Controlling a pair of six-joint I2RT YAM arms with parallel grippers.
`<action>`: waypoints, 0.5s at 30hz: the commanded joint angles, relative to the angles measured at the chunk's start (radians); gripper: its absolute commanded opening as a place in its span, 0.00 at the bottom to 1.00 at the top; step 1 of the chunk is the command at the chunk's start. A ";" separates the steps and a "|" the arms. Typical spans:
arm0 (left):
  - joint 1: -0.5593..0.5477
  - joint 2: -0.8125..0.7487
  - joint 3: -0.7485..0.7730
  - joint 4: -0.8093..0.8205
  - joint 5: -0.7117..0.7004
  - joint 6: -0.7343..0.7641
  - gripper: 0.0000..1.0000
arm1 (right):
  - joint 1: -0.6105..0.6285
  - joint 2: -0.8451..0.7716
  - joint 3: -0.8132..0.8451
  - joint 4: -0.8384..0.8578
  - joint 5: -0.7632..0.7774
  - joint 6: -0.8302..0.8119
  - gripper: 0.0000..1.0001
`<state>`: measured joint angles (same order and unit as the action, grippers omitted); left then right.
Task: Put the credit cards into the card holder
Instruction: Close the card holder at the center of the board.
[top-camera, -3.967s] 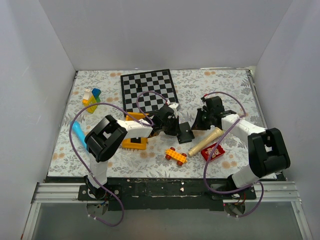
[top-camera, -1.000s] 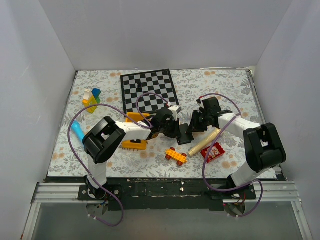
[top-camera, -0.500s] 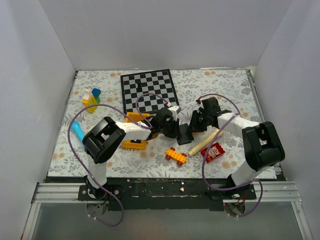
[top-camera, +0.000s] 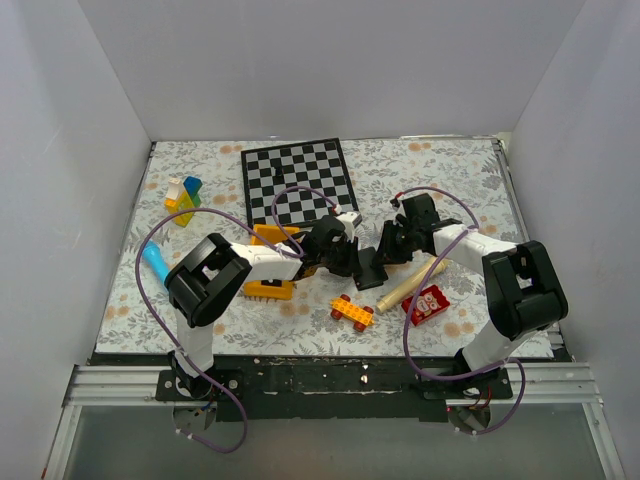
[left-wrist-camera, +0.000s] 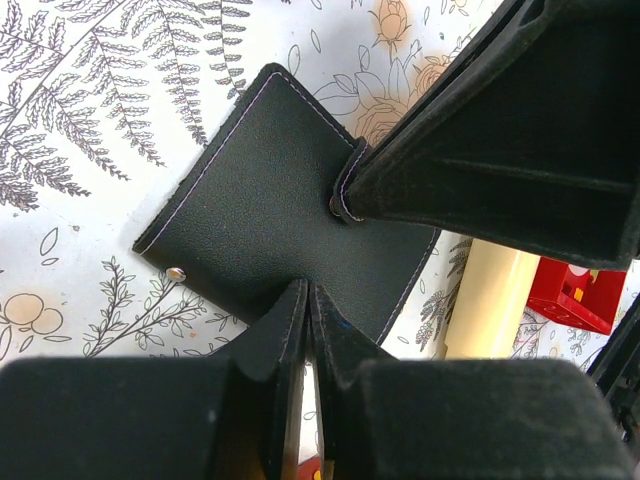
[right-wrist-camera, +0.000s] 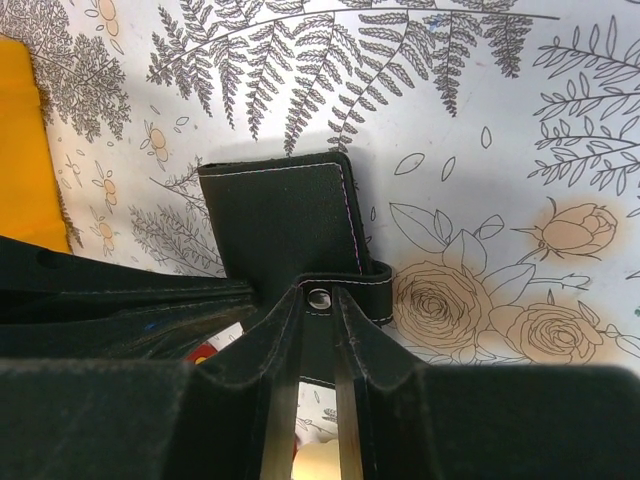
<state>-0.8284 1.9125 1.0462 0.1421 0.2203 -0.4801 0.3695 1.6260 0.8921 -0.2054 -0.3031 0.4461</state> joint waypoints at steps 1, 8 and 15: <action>-0.008 -0.040 -0.005 -0.029 0.028 0.001 0.04 | 0.017 0.020 0.034 0.026 -0.031 0.008 0.25; -0.008 -0.030 0.002 -0.030 0.031 0.001 0.04 | 0.022 0.032 0.030 0.029 -0.040 0.008 0.25; -0.008 -0.023 0.006 -0.030 0.036 -0.002 0.03 | 0.026 0.037 0.025 0.032 -0.048 0.006 0.24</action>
<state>-0.8284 1.9125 1.0462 0.1364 0.2291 -0.4831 0.3737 1.6379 0.8944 -0.1871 -0.3130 0.4461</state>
